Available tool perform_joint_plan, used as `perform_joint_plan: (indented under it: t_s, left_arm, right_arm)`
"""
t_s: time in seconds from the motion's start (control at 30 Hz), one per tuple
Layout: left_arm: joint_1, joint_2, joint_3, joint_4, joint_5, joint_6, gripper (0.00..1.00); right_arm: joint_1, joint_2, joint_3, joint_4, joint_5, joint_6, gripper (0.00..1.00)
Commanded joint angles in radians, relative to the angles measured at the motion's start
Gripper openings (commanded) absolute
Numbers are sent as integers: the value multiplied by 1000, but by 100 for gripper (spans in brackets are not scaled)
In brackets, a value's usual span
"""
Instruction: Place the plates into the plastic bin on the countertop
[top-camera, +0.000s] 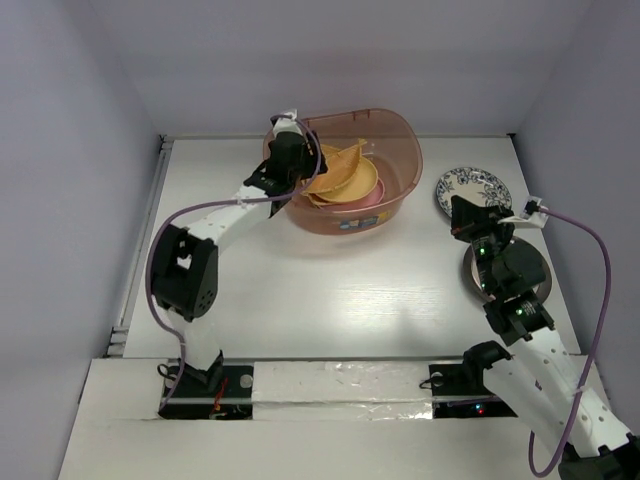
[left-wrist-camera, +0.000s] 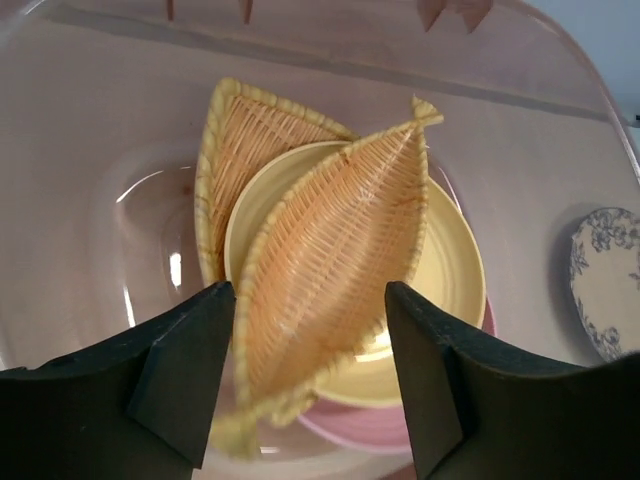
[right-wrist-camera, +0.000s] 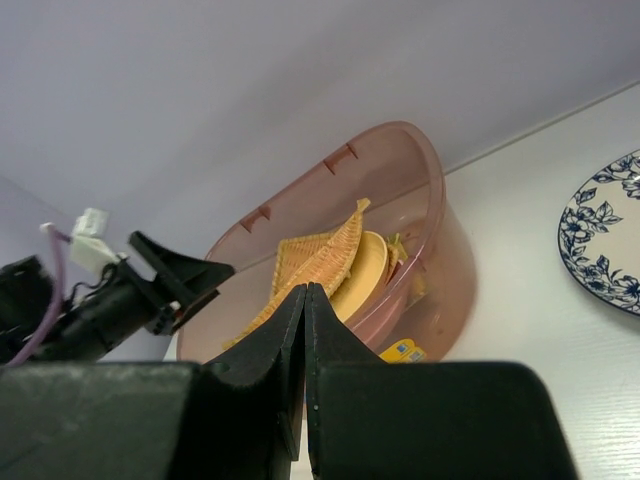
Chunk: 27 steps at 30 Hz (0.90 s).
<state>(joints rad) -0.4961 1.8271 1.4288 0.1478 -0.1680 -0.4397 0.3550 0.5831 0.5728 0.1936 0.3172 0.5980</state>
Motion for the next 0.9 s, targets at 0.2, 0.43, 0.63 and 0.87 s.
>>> perform_joint_plan:
  t_s: [0.2, 0.43, 0.63, 0.87]
  left_arm:
    - [-329, -226, -183, 159, -4, 44, 21]
    - [-541, 30, -53, 162, 163, -31, 0]
    - [-613, 293, 183, 153, 306, -117, 10]
    - [-595, 523, 334, 170, 398, -309, 44]
  right_arm:
    - [-1, -127, 71, -62, -30, -24, 0]
    - [-1, -351, 229, -261, -37, -107, 0]
    - [-1, -410, 297, -347, -44, -133, 6]
    - [-1, -399, 303, -416, -52, -141, 34]
